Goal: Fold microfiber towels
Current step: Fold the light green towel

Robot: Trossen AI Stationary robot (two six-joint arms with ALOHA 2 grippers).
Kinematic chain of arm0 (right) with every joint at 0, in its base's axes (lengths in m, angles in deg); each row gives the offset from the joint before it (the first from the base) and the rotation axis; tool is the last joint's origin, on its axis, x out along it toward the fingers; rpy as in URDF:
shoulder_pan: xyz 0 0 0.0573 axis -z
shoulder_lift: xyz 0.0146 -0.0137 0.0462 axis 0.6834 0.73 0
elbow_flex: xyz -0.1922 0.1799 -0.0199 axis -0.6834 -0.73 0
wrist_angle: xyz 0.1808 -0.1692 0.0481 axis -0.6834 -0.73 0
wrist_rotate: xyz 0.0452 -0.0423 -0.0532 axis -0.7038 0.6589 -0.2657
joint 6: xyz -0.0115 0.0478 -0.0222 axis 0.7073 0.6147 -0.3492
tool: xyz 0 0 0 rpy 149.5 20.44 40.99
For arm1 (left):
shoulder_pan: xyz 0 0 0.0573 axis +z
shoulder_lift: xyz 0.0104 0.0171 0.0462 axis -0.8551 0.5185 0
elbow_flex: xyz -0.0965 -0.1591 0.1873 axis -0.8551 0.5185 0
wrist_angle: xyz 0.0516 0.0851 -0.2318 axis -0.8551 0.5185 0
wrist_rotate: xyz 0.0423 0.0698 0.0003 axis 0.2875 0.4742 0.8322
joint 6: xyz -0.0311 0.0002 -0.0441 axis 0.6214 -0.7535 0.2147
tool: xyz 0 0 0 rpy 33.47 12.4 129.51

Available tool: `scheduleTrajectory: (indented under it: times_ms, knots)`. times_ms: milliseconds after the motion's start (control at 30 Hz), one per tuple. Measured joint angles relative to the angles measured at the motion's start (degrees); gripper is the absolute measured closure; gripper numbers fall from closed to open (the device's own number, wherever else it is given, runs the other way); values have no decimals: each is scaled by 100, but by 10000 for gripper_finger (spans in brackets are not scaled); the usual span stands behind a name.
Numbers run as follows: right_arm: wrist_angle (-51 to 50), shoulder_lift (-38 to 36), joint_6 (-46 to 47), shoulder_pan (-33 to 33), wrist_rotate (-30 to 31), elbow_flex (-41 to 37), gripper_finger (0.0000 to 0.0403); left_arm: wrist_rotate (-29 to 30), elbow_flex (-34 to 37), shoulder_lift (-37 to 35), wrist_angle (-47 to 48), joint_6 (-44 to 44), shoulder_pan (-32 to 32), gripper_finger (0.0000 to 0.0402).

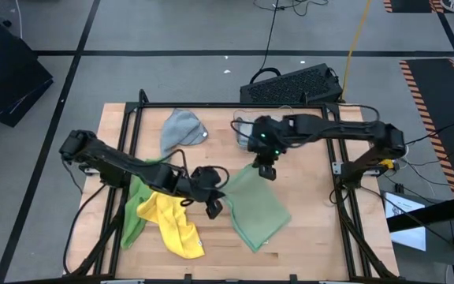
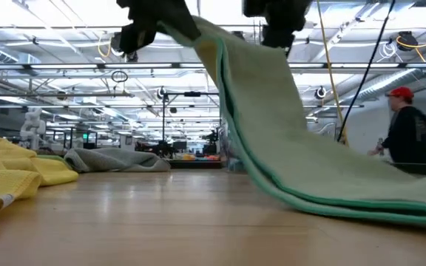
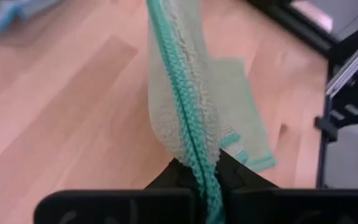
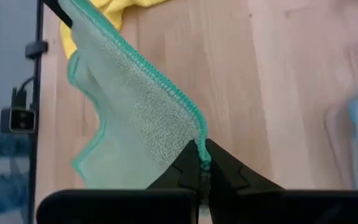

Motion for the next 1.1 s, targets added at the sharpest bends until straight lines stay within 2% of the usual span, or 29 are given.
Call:
scheduleTrajectory:
  times_ms: [167,267,367,467,600,700,867,967,1100]
  knots:
    - [338,-639,959,-380,363,-703,400,-332,2,-31,51,-61,149,394]
    - [658,-959,1532,-636,550,-1157,400,-445,2,-42,49,-401,235,394]
    - [1185,-1235,2181,-942,485,-1579,400,-507,2,-42,36,-795,273,394]
    - [1599,-1474,2853,-1329,466,-1830,400,-999,2,-65,7,-1104,306,394]
    - [1785,-1711,3769,-1833,339,-1810,401,-1919,-85,-159,-132,-1485,321,394]
    - [1994,-1825,4460,-2202,349,-1610,401,-2251,-189,-369,-201,-1733,306,394]
    - [2474,-1870,5476,-2683,686,-1291,401,-2284,-199,-828,-625,-2277,592,394]
    - [2618,-1820,5507,-2880,1272,-1159,401,-2278,-199,-983,-693,-2438,911,394]
    - [2291,-1814,5102,-2941,1935,-1170,401,-2177,-195,-1066,-725,-2531,1218,394]
